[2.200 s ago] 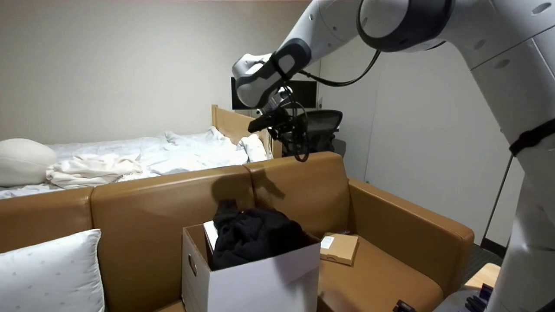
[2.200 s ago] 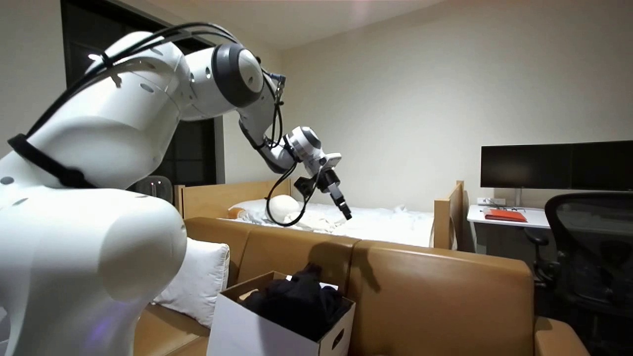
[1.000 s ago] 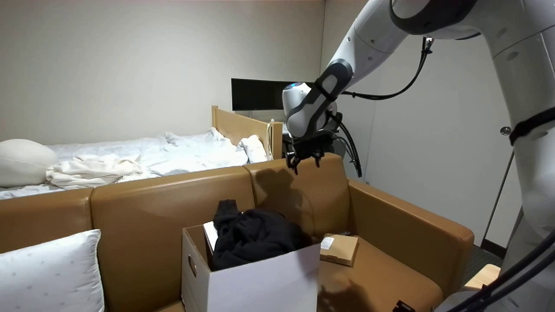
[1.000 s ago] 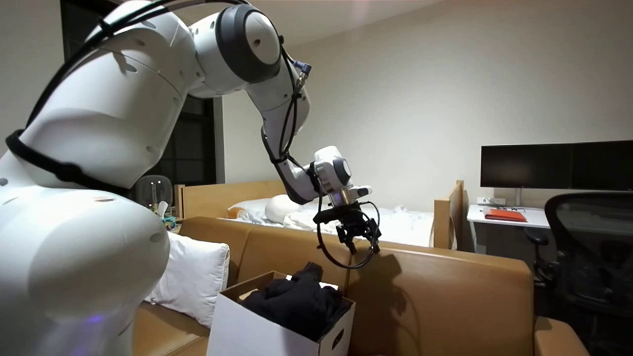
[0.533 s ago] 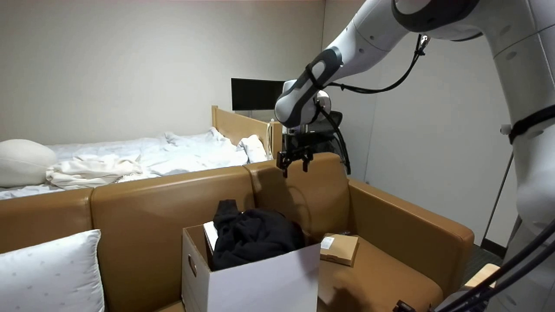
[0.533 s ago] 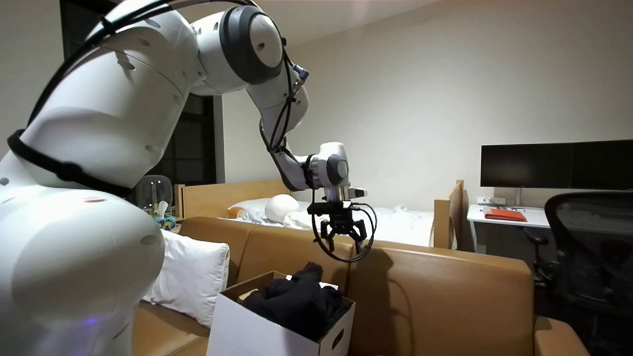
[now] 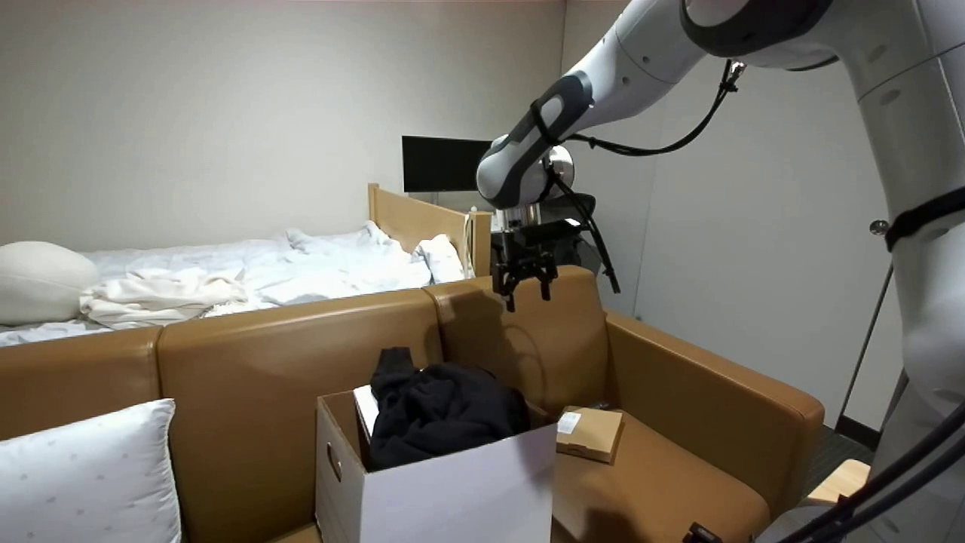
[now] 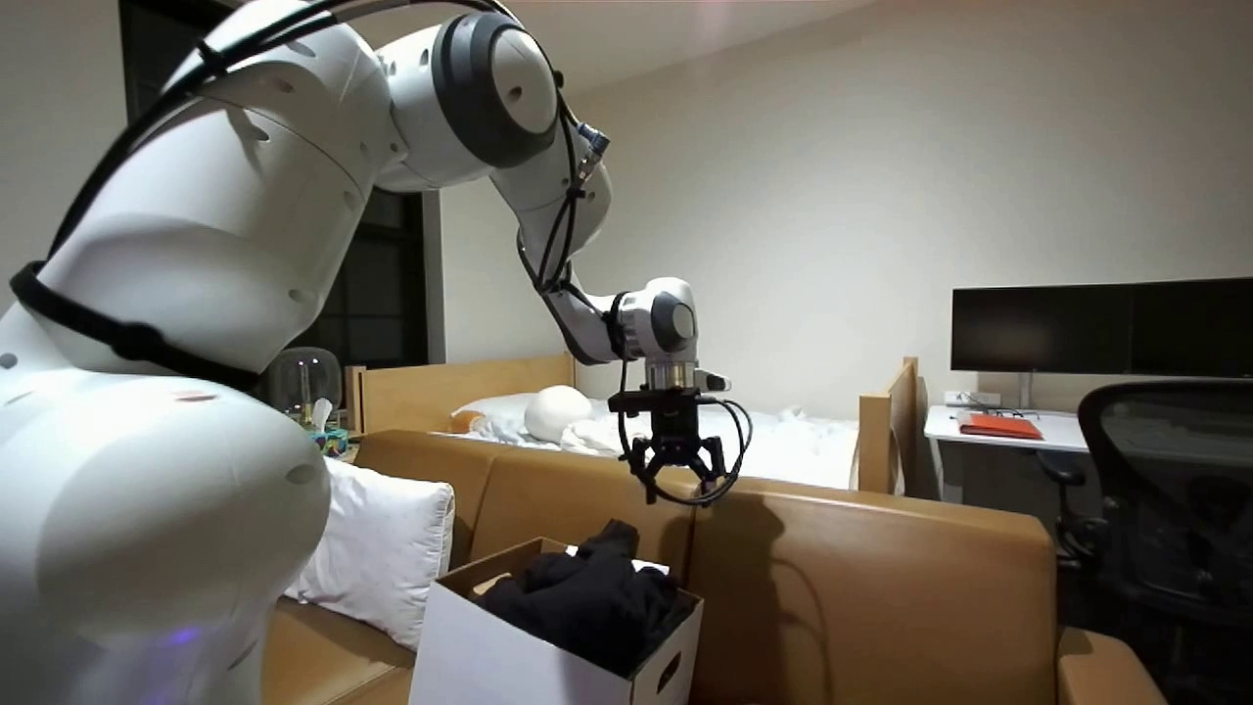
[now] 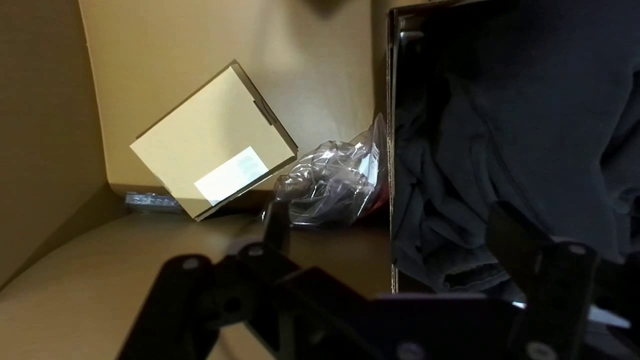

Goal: Pick the cloth on the couch and put it in the box

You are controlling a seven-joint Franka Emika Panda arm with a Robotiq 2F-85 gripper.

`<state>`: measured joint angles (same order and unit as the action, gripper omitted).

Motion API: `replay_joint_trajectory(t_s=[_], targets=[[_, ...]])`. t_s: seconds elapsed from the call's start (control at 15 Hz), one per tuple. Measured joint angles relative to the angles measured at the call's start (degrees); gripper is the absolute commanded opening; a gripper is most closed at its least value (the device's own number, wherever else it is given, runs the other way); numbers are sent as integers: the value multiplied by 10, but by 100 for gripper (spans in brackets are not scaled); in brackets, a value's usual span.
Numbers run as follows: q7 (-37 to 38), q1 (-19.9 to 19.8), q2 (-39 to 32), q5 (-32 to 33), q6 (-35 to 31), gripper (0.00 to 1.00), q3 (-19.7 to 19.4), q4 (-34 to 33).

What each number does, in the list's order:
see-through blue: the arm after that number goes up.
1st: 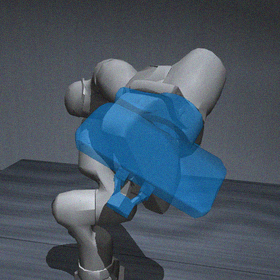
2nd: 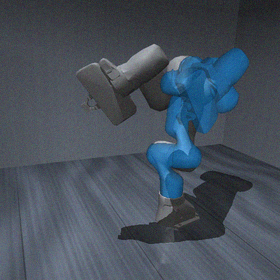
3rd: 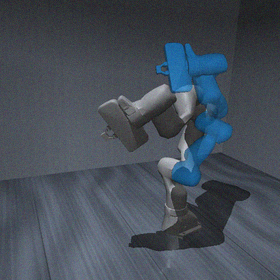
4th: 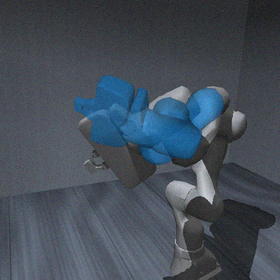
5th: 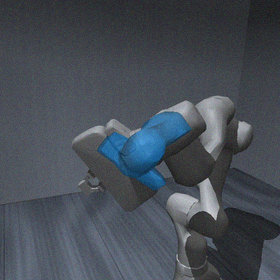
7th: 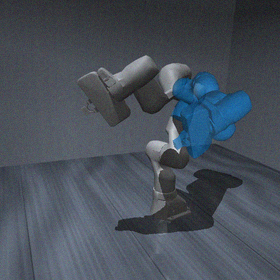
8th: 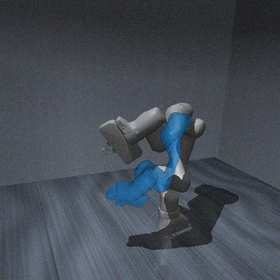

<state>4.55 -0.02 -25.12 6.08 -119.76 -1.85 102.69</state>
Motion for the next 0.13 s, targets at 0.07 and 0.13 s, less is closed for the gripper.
replay_joint_trajectory(t_s=[0.07, 0.13], targets=[[1, 1, 0, 0, 0, 100, 0, 0], [1, 1, 0, 0, 0, 100, -1, 0]])
